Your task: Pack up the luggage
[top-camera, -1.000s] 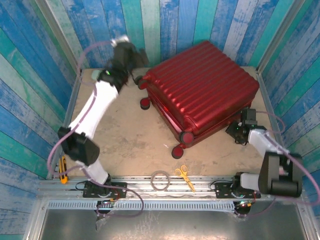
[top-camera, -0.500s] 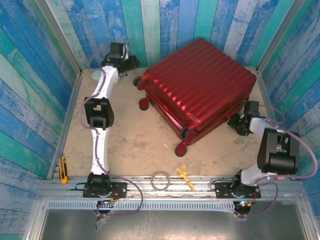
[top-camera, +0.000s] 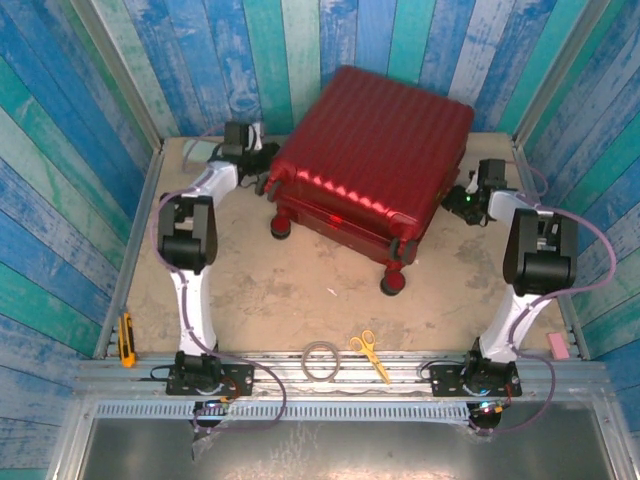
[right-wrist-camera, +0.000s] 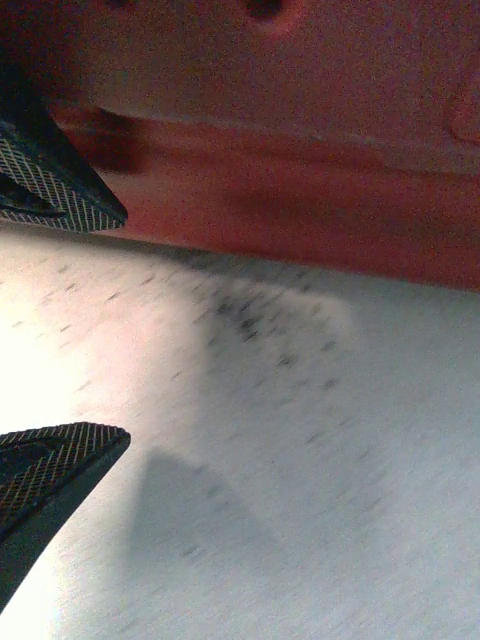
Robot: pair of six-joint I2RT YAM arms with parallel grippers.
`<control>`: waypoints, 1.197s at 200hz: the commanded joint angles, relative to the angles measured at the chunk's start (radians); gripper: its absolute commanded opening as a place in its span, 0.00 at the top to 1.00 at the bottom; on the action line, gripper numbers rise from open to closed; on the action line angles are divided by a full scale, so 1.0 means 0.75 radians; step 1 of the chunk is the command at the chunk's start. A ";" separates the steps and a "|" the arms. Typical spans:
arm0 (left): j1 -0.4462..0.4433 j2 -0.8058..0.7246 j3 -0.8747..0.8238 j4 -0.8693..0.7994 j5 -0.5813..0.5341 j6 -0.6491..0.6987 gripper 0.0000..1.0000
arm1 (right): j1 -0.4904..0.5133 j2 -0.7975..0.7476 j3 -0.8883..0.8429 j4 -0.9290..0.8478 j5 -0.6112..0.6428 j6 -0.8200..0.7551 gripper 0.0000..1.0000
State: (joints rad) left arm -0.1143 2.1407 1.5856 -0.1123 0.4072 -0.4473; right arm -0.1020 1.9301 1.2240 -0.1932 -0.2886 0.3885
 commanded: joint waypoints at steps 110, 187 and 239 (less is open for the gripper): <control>-0.339 -0.828 -0.860 0.041 -0.746 -0.158 0.16 | 0.227 -0.108 0.431 -0.382 0.263 -0.235 0.25; -0.176 -1.093 -1.099 0.096 -0.653 -0.244 0.05 | 0.135 -0.803 0.037 -0.458 0.033 -0.289 0.21; -0.178 -1.284 -1.220 0.116 -0.652 -0.224 0.04 | 0.323 -0.931 -0.024 -0.770 0.197 -0.324 0.10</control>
State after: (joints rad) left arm -0.2466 1.2881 0.6979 -0.0616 -0.0944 -0.6159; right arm 0.0998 1.2251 1.2404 -0.6033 -0.1986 0.1616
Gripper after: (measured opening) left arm 0.956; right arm 0.896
